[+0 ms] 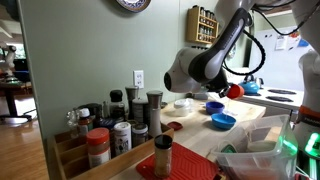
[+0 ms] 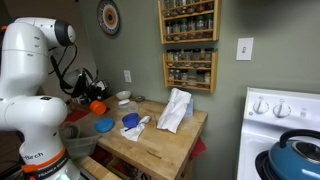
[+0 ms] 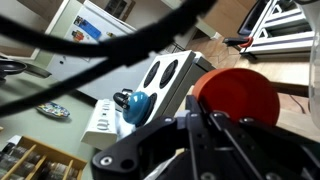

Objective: Pour the content in the orange cup into the two blue bowls start by pouring into the navy blue bowl and then into the neon blue bowl

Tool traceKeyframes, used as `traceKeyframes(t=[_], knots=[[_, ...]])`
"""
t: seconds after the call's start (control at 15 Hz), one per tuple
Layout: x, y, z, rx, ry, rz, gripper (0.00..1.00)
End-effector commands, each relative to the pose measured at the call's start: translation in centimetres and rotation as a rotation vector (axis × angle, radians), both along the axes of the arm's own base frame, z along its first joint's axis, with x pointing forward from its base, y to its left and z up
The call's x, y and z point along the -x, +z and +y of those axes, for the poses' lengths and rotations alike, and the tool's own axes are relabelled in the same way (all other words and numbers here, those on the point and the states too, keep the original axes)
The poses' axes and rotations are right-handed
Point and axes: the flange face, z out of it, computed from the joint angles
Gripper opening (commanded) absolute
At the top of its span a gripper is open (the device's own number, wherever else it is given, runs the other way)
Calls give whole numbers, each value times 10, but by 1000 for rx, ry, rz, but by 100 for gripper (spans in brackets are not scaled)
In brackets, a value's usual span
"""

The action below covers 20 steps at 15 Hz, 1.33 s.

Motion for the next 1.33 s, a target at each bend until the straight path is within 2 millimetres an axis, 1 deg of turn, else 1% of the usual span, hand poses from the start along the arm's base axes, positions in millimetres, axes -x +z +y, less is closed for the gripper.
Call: traceKeyframes(t=[0.0, 0.33, 0.53, 0.73, 1.13, 1.27], knots=[[-2, -9, 11, 83, 43, 1, 1], [-6, -15, 15, 122, 68, 9, 1], [-7, -14, 16, 100, 67, 18, 1], [-10, -7, 12, 59, 55, 21, 1], [-12, 6, -4, 23, 51, 39, 1], [-14, 13, -6, -47, 56, 29, 1]])
